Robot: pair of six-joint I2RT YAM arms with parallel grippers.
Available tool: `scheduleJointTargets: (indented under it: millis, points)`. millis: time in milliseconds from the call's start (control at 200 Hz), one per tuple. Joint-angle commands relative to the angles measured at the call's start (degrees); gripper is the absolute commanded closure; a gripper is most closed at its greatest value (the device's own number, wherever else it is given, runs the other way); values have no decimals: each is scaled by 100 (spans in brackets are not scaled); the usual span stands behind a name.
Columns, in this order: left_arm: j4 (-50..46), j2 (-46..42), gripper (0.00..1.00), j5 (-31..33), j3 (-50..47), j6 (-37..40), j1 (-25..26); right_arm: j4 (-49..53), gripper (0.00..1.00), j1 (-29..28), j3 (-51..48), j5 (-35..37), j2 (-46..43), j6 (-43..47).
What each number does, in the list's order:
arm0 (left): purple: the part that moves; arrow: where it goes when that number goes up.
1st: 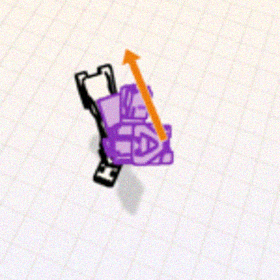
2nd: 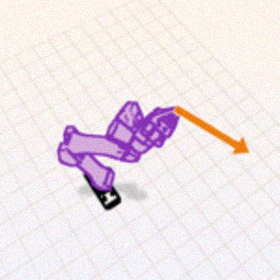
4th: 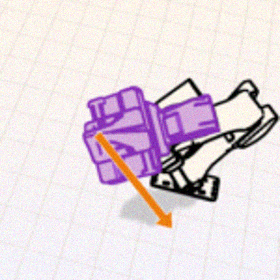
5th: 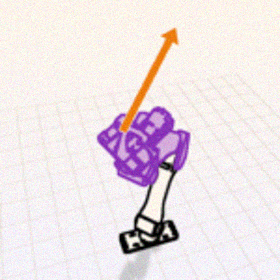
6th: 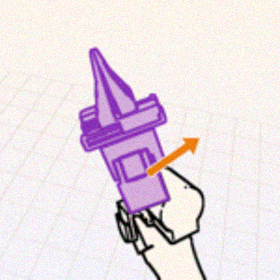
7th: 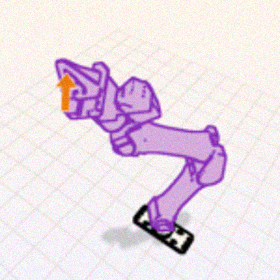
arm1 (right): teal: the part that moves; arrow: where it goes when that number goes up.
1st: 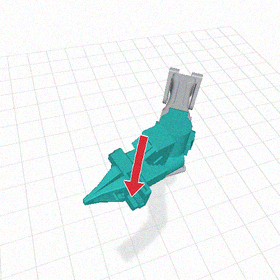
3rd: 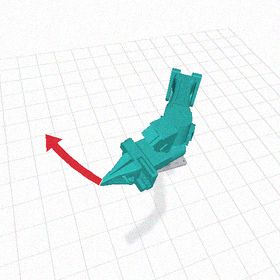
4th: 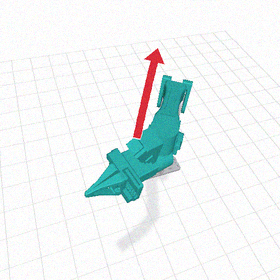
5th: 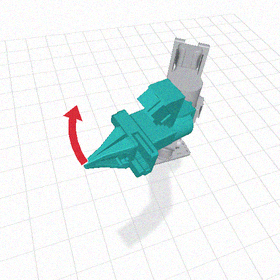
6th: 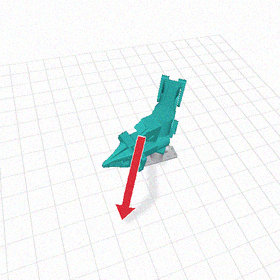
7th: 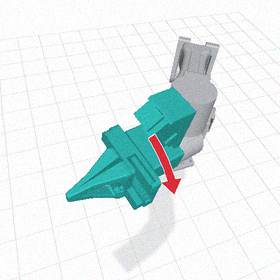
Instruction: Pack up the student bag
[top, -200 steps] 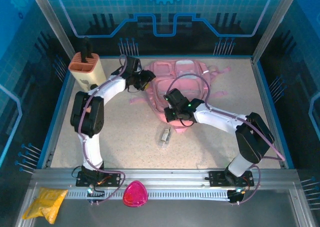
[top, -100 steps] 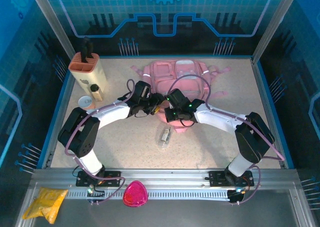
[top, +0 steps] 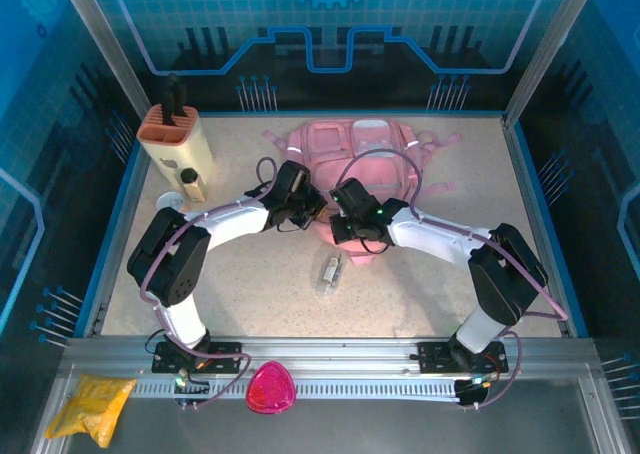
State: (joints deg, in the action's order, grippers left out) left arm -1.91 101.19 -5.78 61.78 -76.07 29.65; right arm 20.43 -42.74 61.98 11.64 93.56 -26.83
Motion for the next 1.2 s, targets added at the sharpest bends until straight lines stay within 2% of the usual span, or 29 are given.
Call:
scheduleJointTargets:
  millis: [0, 140, 260, 350, 415, 540, 660, 715, 805, 880, 1041, 1196]
  points:
    - [-252, -289, 100, 366, 109, 391, -319, 273, 100, 40, -298, 264, -233, 103]
    - [-1019, -486, 100, 756, 342, 903, -635, 167, 100, 431, -741, 87, -415, 143]
    - [-974, -479, 100, 511, 486, 1195, -1031, 401, 100, 667, -741, 659, -582, 331]
    - [-1113, -321, 100, 136, 802, 1438, -1348, 532, 100, 849, -616, 728, -691, 430]
    - [-1244, -259, 100, 96, 982, 1574, -1507, 636, 100, 851, -508, 850, -778, 527]
    - [-1221, -95, 100, -230, 1172, 1735, -1872, 490, 100, 704, -434, 180, -832, 642]
    - [-1295, 47, 100, -435, 1358, 1926, -1954, 223, 100, 213, -253, -268, -557, 622]
    - [-1485, 44, 80, -492, 1391, 1880, -1954, 119, 100, 186, -154, -574, -379, 510]
    - [-1518, -307, 66, -384, 1089, 1548, -1848, -196, 100, 233, -159, -954, -287, 385]
    - [-1260, -725, 45, -200, 570, 1163, -1576, -188, 100, 255, -93, -904, -208, 321]
    - [-708, -1377, 39, 240, -534, 55, -905, -217, 100, 362, -181, -947, -190, 287]
    - [-470, -1211, 38, 302, -533, -527, -265, -297, 100, 381, -240, -1028, -128, 233]
